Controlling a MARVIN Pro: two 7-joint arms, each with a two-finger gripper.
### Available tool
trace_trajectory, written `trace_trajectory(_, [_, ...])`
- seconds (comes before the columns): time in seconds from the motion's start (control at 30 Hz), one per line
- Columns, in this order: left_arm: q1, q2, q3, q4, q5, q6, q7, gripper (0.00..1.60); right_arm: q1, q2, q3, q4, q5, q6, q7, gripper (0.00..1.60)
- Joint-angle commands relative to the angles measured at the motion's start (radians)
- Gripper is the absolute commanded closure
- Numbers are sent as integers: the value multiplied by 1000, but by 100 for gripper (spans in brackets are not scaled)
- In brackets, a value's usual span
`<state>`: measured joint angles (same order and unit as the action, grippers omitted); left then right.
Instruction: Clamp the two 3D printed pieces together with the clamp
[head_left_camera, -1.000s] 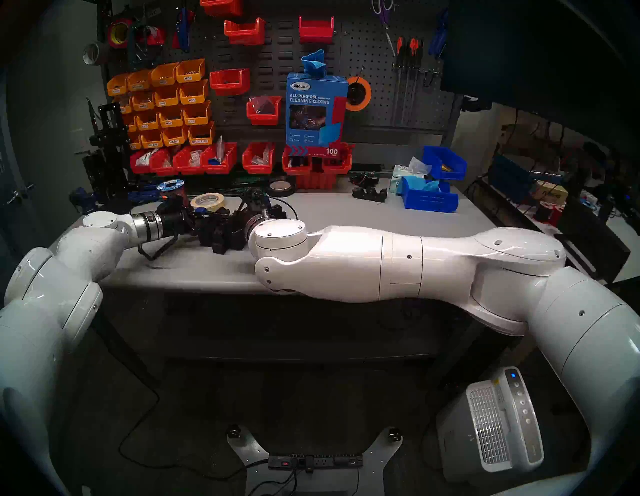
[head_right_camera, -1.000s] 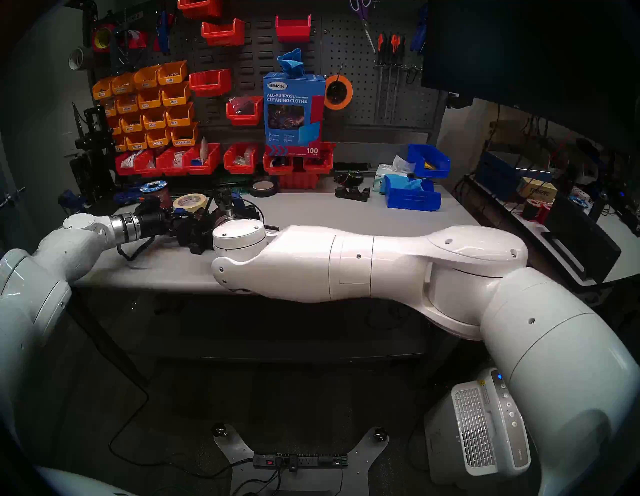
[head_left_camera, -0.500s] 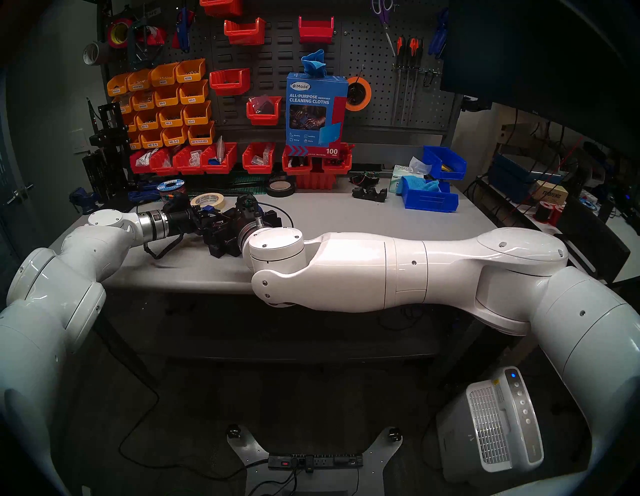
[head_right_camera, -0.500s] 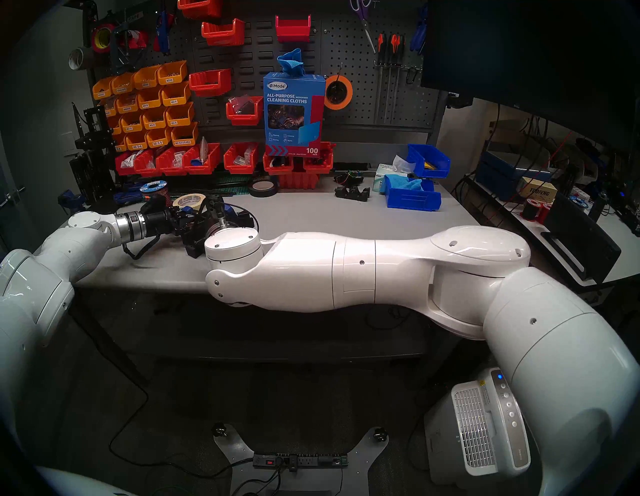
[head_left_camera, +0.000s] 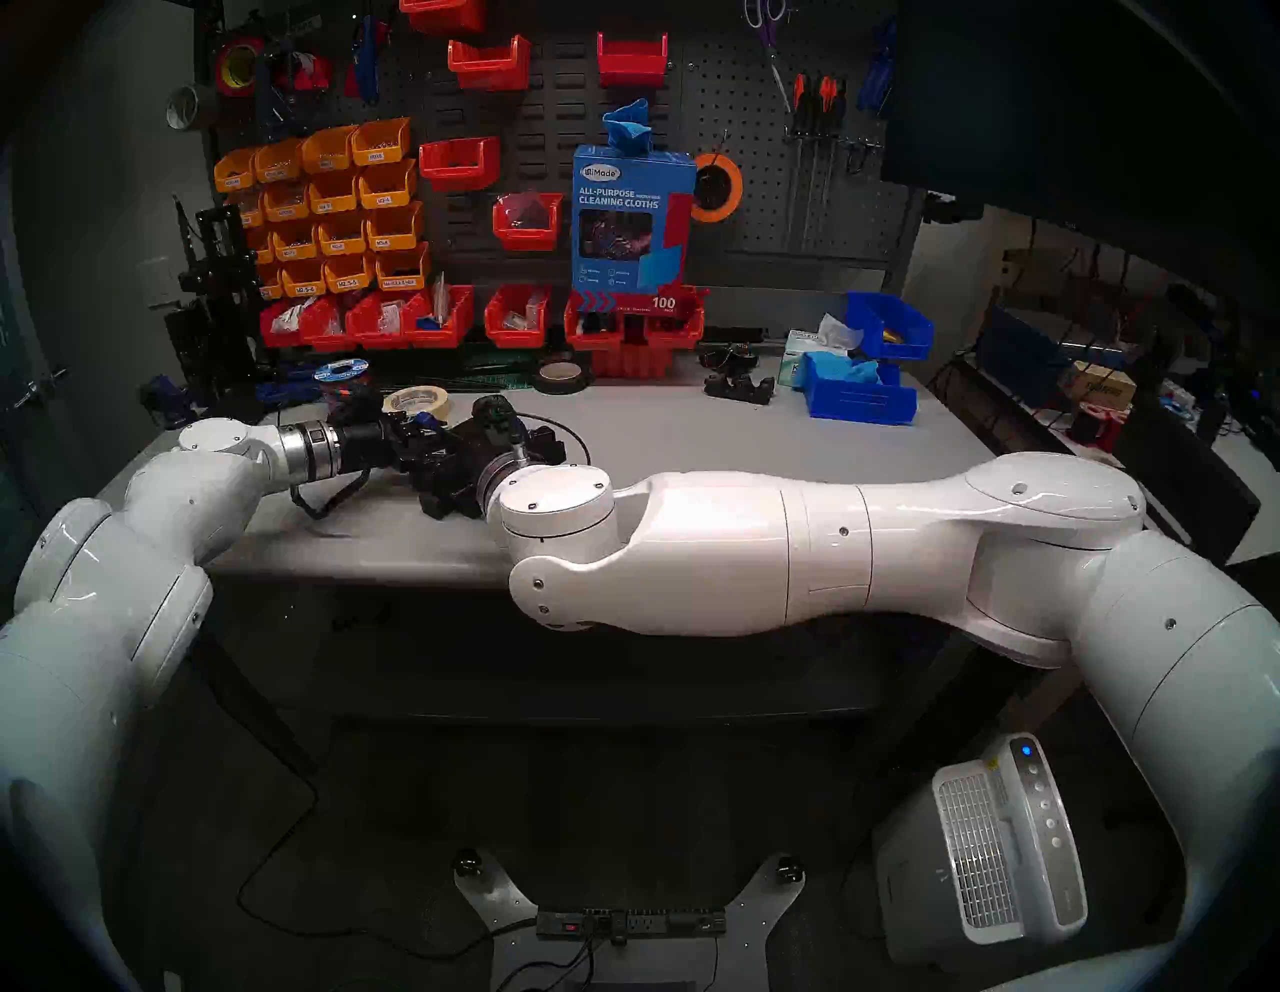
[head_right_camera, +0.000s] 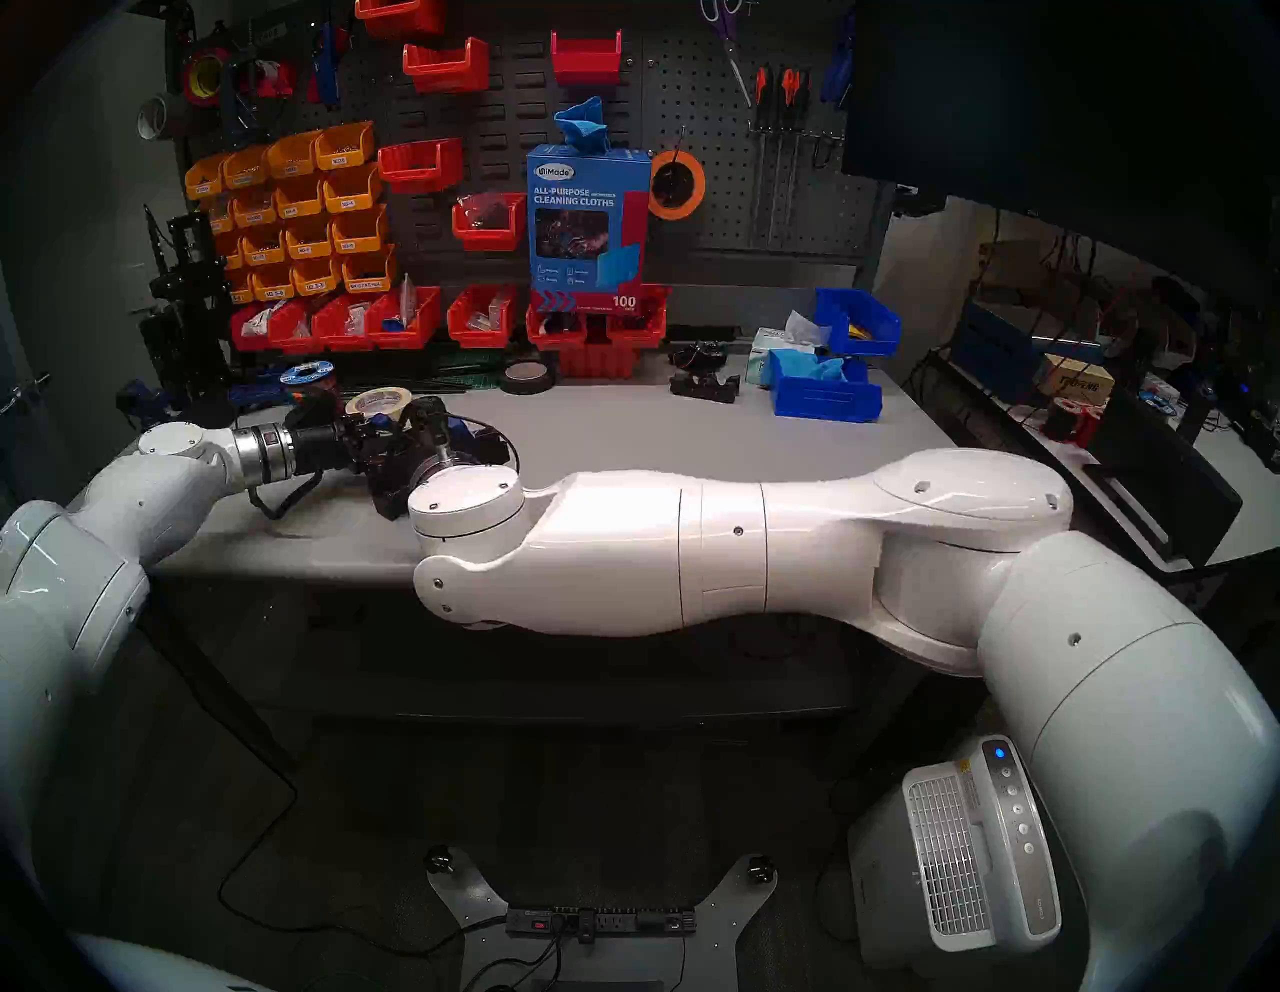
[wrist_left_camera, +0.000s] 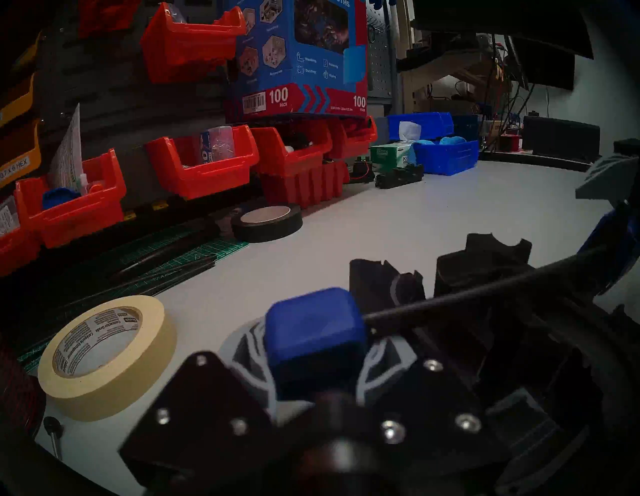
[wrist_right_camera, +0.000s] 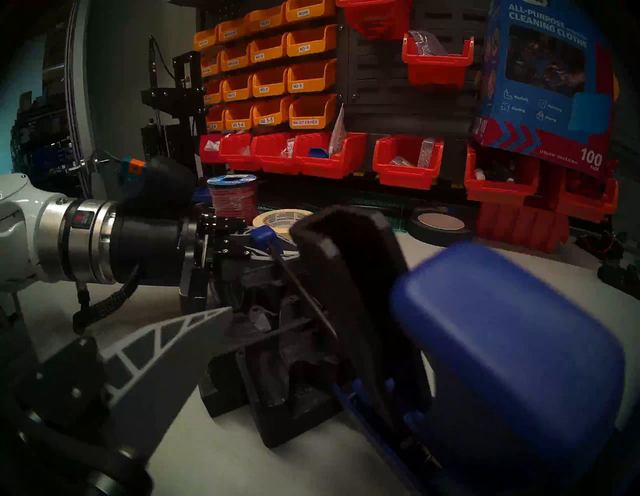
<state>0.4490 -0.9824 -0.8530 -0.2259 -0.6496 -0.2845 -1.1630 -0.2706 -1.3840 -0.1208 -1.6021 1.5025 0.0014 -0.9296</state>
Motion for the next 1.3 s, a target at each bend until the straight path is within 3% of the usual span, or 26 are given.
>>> trace_trajectory(0.0, [-62,-90,-25,-97,-35,-7,-72,160,33,-54,21,-65,-13,0,46,0])
trace_trajectory(1.27, [-52,-107,-74,-109,-16,2,-102,160,59,-39,6,-138,3,2,36,0])
